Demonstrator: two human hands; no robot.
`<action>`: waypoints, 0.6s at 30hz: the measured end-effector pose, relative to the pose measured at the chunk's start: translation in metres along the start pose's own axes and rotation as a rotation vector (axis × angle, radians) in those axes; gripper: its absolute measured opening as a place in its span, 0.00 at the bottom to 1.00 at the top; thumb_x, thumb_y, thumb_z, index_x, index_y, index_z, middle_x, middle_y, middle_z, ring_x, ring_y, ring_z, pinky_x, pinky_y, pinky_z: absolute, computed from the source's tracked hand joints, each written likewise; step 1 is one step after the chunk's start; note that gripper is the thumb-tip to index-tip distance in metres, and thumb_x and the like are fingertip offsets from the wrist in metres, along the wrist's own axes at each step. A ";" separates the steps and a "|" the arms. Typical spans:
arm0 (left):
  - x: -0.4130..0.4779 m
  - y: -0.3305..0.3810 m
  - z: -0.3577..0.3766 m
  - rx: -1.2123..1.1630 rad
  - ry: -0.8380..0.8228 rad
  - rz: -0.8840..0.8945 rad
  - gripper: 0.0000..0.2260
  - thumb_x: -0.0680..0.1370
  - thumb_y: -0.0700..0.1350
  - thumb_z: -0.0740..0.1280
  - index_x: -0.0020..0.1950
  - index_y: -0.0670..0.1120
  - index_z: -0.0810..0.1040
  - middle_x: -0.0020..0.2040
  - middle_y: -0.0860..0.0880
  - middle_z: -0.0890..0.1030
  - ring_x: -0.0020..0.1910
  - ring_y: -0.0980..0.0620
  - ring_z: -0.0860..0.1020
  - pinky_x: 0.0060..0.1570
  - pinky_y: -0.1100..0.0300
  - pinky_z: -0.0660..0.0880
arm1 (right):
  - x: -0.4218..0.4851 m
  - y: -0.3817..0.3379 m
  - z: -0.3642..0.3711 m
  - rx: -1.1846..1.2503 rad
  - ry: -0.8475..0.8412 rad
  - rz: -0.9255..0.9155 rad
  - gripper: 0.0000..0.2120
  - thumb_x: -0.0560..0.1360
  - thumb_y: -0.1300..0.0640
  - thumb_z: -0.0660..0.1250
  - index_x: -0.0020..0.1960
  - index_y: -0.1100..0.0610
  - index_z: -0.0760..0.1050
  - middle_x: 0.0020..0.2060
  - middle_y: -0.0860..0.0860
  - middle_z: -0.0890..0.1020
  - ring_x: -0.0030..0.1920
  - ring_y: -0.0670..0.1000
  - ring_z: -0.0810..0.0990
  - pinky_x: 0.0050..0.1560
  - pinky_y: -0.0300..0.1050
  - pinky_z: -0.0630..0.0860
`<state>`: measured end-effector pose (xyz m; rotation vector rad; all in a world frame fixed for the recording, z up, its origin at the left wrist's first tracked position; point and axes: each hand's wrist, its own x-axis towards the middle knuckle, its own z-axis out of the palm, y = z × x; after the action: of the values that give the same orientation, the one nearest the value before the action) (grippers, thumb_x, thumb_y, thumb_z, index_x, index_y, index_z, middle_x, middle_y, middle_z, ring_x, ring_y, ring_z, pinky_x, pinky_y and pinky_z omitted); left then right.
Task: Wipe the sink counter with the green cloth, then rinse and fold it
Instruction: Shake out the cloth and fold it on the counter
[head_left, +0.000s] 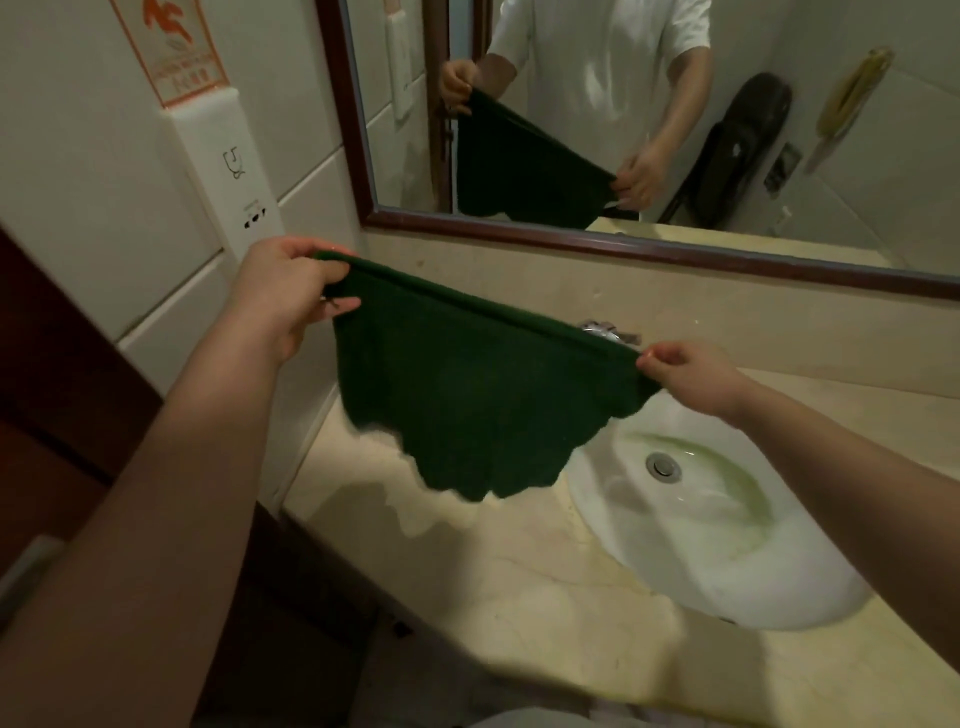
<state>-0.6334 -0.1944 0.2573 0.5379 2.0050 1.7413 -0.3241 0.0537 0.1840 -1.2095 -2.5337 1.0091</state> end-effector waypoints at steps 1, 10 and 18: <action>0.003 -0.001 -0.001 -0.025 0.007 0.028 0.10 0.77 0.34 0.63 0.43 0.46 0.81 0.48 0.44 0.80 0.51 0.45 0.80 0.40 0.63 0.79 | 0.001 -0.005 -0.003 0.026 0.063 -0.010 0.13 0.81 0.54 0.61 0.49 0.61 0.80 0.43 0.60 0.83 0.43 0.59 0.80 0.43 0.47 0.73; -0.031 -0.040 -0.011 -0.128 0.143 0.137 0.18 0.73 0.27 0.61 0.36 0.49 0.79 0.43 0.49 0.79 0.47 0.50 0.79 0.50 0.59 0.79 | -0.037 -0.012 -0.020 0.023 0.125 -0.219 0.07 0.79 0.56 0.64 0.48 0.52 0.80 0.39 0.49 0.82 0.42 0.46 0.78 0.42 0.40 0.72; -0.142 -0.191 -0.043 -0.003 0.191 -0.203 0.23 0.66 0.22 0.58 0.27 0.49 0.77 0.39 0.45 0.79 0.42 0.45 0.74 0.40 0.56 0.69 | -0.108 0.080 0.052 -0.257 -0.319 -0.433 0.05 0.75 0.52 0.70 0.48 0.50 0.84 0.37 0.38 0.76 0.38 0.36 0.74 0.42 0.39 0.69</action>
<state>-0.5414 -0.3341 0.0824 0.1641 2.1021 1.7243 -0.2230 -0.0162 0.1087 -0.5242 -3.0585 0.8421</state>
